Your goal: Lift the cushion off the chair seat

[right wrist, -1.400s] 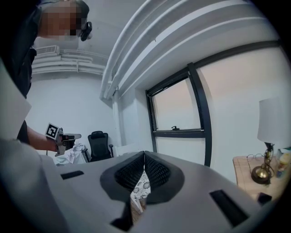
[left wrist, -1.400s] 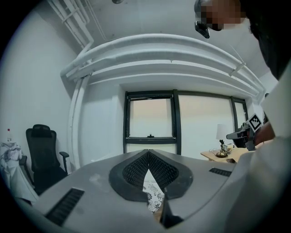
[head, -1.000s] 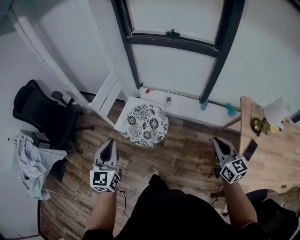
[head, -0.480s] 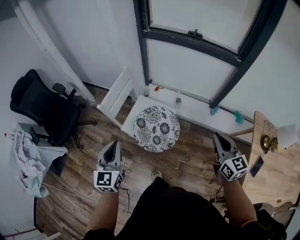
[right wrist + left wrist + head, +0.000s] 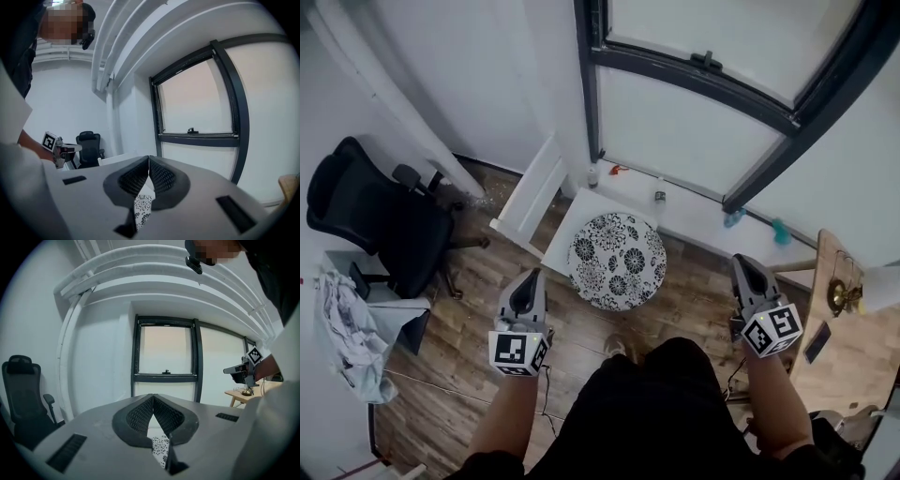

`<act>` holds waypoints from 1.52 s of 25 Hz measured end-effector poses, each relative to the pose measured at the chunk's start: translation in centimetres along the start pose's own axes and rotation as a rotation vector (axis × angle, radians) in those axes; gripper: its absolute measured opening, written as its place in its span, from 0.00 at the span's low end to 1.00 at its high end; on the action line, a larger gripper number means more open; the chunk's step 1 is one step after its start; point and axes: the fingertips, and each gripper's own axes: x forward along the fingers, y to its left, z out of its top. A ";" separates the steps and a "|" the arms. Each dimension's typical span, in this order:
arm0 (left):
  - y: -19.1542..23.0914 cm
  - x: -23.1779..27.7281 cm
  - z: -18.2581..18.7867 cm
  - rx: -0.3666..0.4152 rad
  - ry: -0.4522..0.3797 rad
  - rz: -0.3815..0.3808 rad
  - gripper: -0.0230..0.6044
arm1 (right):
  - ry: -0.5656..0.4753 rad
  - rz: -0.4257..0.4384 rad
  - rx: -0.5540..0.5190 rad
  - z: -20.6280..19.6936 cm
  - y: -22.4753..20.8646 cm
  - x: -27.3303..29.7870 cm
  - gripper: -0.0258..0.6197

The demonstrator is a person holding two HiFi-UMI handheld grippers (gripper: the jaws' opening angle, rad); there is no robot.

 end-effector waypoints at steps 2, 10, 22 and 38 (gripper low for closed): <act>-0.1 1.1 -0.3 -0.003 0.006 -0.009 0.05 | 0.013 0.008 -0.010 -0.4 -0.3 1.0 0.06; 0.0 4.6 -4.1 -0.006 0.049 0.025 0.05 | 0.063 0.044 -0.045 -3.9 -2.8 7.5 0.06; 1.4 7.4 -16.5 -0.079 0.165 0.131 0.04 | 0.131 0.119 -0.010 -15.2 -4.7 15.1 0.06; 2.8 10.8 -30.9 -0.151 0.259 0.194 0.05 | 0.294 0.244 0.064 -30.3 -4.5 22.5 0.06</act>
